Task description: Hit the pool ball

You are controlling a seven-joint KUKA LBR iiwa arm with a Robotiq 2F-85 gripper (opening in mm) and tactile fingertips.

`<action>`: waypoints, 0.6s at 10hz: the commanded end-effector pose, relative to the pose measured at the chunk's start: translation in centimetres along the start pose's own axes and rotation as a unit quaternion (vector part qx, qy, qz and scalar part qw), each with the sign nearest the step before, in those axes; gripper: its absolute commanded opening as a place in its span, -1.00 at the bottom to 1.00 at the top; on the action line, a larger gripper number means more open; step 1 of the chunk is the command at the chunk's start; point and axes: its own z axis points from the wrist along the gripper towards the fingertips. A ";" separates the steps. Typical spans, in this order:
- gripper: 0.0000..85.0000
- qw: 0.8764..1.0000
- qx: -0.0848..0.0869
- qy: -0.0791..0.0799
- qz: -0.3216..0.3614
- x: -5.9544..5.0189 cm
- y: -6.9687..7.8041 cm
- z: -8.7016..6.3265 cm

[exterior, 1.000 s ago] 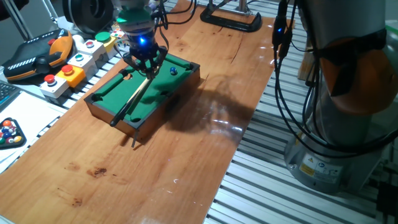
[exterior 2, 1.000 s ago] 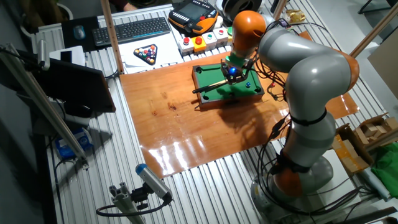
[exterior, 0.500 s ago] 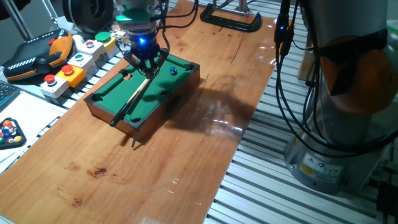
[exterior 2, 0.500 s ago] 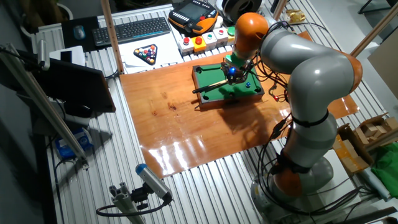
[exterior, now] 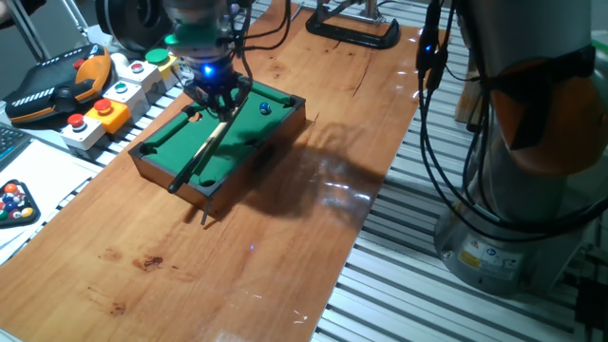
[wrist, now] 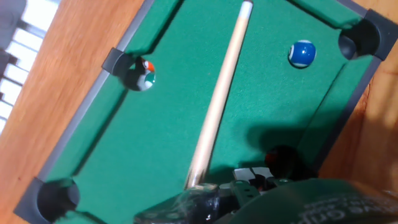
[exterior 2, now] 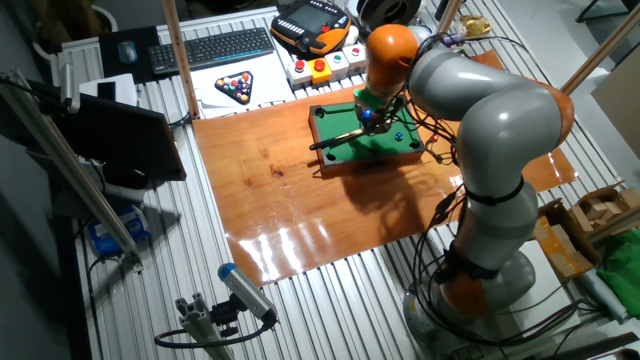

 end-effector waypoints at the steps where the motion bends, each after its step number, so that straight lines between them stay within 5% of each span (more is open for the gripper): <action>1: -0.98 1.000 -0.001 0.001 0.008 0.0 0.1 0.1; 2: -0.98 1.000 -0.005 0.008 0.018 -0.1 0.3 0.3; 6: -0.98 0.998 -0.011 -0.014 0.057 1.1 1.6 1.1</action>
